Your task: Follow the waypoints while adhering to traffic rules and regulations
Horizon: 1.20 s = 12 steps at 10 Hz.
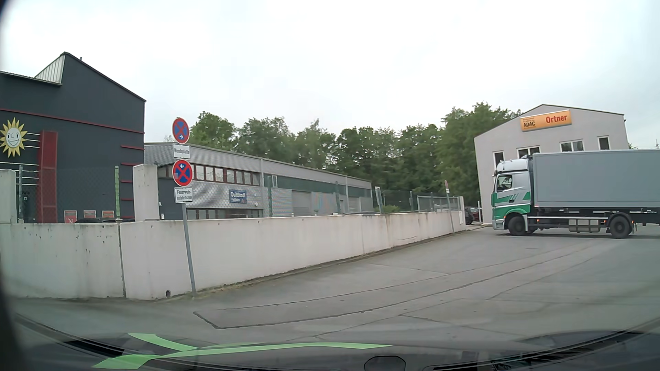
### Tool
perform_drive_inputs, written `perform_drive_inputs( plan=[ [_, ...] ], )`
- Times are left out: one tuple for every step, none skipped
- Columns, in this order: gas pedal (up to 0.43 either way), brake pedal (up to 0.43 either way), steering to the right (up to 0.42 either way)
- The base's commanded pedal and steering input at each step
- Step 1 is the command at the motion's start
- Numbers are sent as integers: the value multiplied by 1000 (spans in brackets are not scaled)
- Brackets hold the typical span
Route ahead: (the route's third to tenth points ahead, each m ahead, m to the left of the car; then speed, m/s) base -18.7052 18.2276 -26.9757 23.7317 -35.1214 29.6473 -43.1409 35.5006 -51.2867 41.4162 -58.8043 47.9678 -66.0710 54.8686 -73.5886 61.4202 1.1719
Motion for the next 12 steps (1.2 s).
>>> perform_drive_inputs(
  plan=[
    [150, 0, -971],
    [138, 0, -971],
    [138, 0, -971],
    [130, 0, -971],
    [130, 0, -971],
    [130, 0, -971],
    [130, 0, -971],
    [130, 0, -971],
    [138, 0, -971],
    [138, 0, -971],
    [138, 0, -971],
    [130, 0, -971]
  ],
)
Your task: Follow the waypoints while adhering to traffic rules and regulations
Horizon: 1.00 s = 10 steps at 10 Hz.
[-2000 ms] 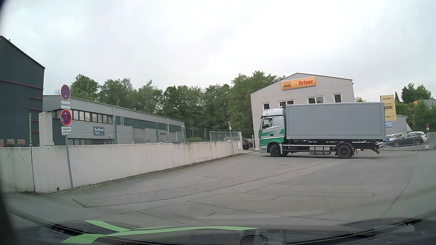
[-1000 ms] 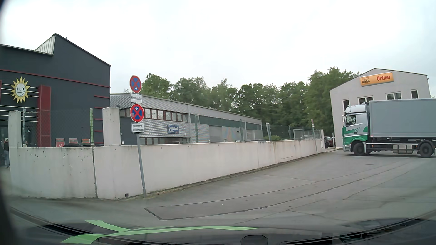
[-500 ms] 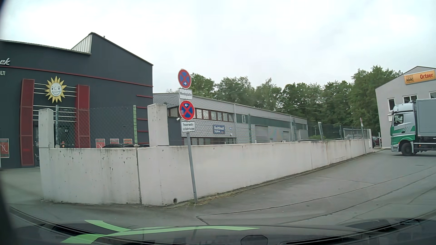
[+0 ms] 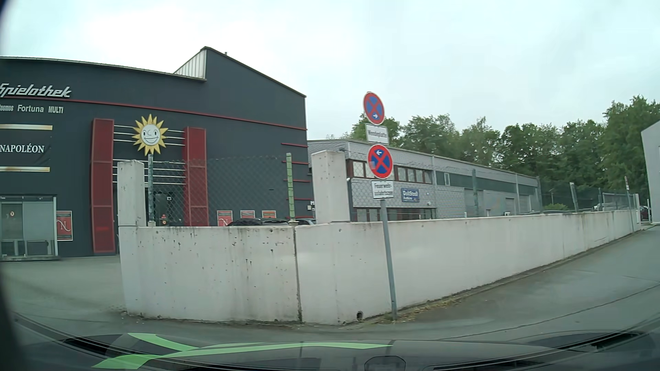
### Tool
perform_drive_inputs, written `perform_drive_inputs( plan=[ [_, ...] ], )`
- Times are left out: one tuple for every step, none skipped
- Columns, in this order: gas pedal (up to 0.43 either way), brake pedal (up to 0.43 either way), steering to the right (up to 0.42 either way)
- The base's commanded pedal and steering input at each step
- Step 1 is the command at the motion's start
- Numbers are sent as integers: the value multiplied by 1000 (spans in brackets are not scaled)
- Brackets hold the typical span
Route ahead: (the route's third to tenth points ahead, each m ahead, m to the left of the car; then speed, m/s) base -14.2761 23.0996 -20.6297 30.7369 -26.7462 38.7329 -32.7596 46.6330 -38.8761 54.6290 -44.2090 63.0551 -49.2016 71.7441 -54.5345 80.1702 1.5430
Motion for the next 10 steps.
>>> perform_drive_inputs(
  plan=[
    [118, 0, -971],
    [110, 0, -971],
    [79, 0, -971],
    [59, 0, -971],
    [39, 0, -971],
    [0, 0, -971],
    [0, 0, -971],
    [0, 0, -971],
    [0, 0, -971],
    [0, 0, -971]
  ],
)
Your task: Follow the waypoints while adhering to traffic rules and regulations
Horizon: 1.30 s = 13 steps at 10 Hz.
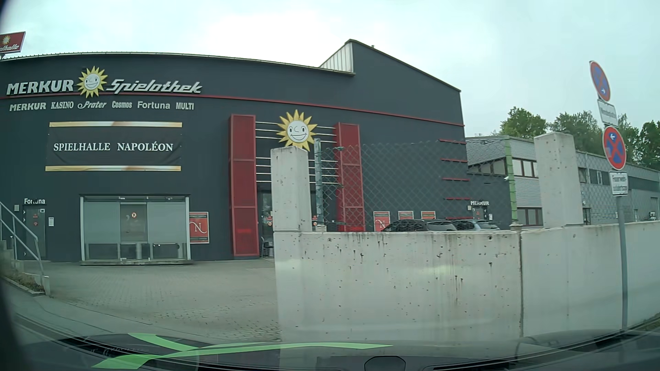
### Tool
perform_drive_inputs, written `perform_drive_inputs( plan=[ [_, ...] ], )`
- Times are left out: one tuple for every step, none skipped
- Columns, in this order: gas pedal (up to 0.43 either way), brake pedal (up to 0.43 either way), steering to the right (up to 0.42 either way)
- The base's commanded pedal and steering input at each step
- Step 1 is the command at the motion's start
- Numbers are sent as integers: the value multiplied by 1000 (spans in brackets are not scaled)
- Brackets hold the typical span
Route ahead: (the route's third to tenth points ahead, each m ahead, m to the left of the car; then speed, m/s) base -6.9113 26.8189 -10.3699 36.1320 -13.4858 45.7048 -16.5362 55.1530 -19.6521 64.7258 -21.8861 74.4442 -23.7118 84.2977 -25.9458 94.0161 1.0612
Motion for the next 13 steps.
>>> perform_drive_inputs(
  plan=[
    [0, 0, -971],
    [0, 0, -971],
    [0, 0, -971],
    [0, 0, -971],
    [0, 0, -971],
    [0, 0, -971],
    [0, 0, -971],
    [8, 0, -971],
    [47, 0, -971],
    [59, 0, -971],
    [67, 0, -971],
    [67, 0, -971],
    [87, 0, -971]
  ],
)
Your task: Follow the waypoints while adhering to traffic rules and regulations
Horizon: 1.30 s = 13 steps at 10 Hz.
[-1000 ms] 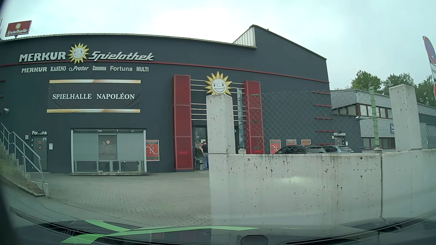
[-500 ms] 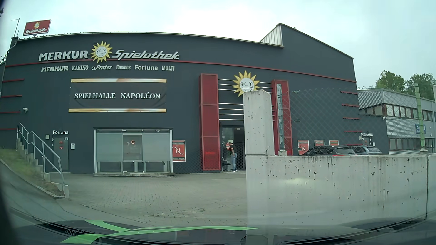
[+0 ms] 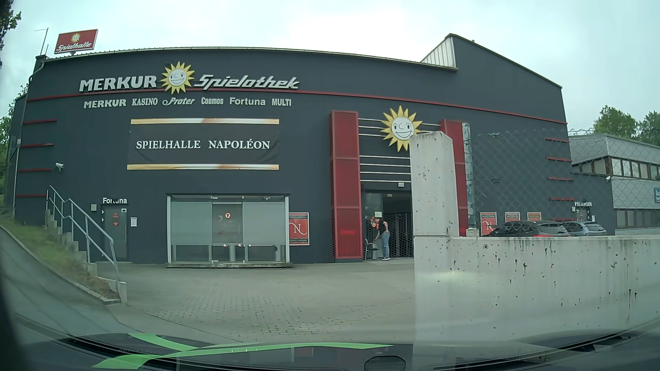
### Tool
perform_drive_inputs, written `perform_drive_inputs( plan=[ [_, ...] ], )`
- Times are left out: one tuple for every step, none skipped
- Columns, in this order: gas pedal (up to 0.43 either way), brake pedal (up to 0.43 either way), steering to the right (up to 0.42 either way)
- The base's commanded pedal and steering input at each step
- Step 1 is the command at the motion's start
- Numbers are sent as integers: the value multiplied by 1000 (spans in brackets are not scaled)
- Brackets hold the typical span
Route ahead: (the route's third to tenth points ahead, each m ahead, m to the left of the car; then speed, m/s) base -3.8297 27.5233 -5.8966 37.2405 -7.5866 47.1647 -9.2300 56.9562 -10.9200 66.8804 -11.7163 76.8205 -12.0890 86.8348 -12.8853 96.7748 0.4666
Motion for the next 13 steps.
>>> perform_drive_inputs(
  plan=[
    [98, 0, -971],
    [98, 0, -971],
    [98, 0, -971],
    [98, 0, -971],
    [110, 0, -971],
    [110, 0, -972],
    [110, 0, -972],
    [118, 0, -972],
    [118, 0, -971],
    [118, 0, -972],
    [118, 0, -972],
    [118, 0, -972],
    [118, 0, -972]
  ],
)
